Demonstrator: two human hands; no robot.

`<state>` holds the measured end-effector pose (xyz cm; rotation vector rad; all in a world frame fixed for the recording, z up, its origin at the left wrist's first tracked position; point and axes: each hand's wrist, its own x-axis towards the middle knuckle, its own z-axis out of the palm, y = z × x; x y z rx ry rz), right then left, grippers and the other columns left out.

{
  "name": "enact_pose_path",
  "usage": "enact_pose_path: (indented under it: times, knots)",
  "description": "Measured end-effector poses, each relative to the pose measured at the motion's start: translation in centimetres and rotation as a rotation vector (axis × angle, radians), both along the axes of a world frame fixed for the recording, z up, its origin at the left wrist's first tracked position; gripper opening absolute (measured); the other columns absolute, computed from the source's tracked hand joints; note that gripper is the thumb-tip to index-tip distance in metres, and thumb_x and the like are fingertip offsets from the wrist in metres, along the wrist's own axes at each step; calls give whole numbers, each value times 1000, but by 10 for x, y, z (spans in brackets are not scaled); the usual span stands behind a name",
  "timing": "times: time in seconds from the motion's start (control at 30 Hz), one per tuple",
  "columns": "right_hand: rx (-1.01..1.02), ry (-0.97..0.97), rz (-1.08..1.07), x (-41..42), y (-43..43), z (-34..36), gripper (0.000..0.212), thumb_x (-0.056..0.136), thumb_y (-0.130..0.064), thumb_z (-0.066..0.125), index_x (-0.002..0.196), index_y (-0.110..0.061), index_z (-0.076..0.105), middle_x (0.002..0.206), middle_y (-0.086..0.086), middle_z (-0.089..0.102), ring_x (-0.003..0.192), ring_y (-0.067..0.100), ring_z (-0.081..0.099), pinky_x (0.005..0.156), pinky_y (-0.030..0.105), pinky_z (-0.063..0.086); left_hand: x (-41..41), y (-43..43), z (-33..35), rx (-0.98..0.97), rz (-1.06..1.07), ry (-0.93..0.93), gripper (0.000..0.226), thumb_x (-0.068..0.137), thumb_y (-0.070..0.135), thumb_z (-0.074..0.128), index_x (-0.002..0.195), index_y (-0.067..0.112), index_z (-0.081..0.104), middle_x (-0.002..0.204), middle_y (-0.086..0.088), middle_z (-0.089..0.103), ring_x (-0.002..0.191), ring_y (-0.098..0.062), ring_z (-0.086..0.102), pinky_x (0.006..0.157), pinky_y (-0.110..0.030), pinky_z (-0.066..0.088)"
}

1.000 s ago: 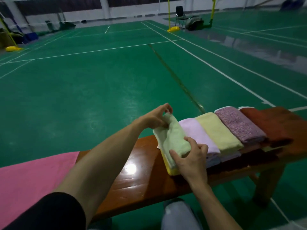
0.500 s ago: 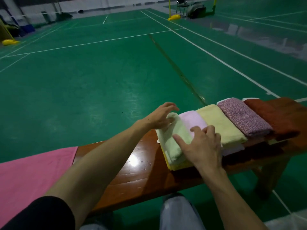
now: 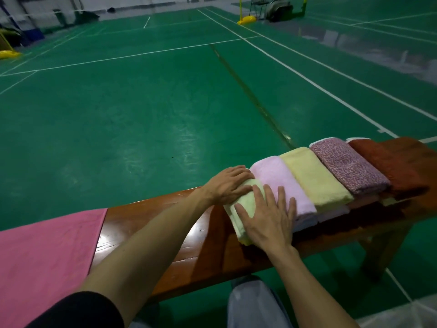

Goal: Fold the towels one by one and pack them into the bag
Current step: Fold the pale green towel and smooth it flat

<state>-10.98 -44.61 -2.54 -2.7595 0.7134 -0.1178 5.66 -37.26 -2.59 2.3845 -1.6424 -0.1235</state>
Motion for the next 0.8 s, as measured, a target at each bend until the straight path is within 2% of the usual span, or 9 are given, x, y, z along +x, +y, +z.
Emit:
enact_pose_path:
  times: [0.13,0.27,0.4,0.53,0.63,0.8]
  knots:
    - [-17,-59,-27,-1,-1,-8,97,74,-74,-6,156,-28,13,165,2,10,151,27,-8,117,47,-13,-7,-6,1,58,58,70,64,92,56,26,139,17,45,148,-4,42,142,-19,28,116,-30,15]
    - [-18,-62,-65,0,0,-12,101,71,-78,0,156,-25,11,165,2,8,151,26,-8,115,46,-14,-4,-8,-5,27,70,94,74,88,63,29,147,18,33,154,-3,32,144,-17,22,116,-29,12]
    - [-4,-73,-103,4,1,-15,107,69,-82,7,157,-22,10,165,0,6,151,24,-9,114,45,-15,6,-7,-7,49,81,196,80,85,62,37,151,21,23,158,-1,23,146,-15,16,117,-27,8]
    - [-26,-121,-120,4,0,-18,103,72,-83,18,154,-21,25,164,1,17,152,24,1,115,44,-11,18,-7,-8,87,53,257,81,83,63,45,152,27,22,159,5,20,145,-11,17,119,-27,11]
    - [-37,-126,-128,7,1,-21,106,69,-84,16,153,-19,29,163,3,20,152,26,4,116,45,-10,24,-4,-12,90,40,267,83,82,64,47,152,30,19,160,7,17,144,-10,17,113,-21,11]
    - [-84,-141,-135,7,1,-27,101,72,-81,27,148,-15,40,158,6,32,150,28,15,117,46,-2,27,-2,-14,103,54,230,86,84,58,60,153,30,16,160,11,12,143,-8,19,106,-18,17]
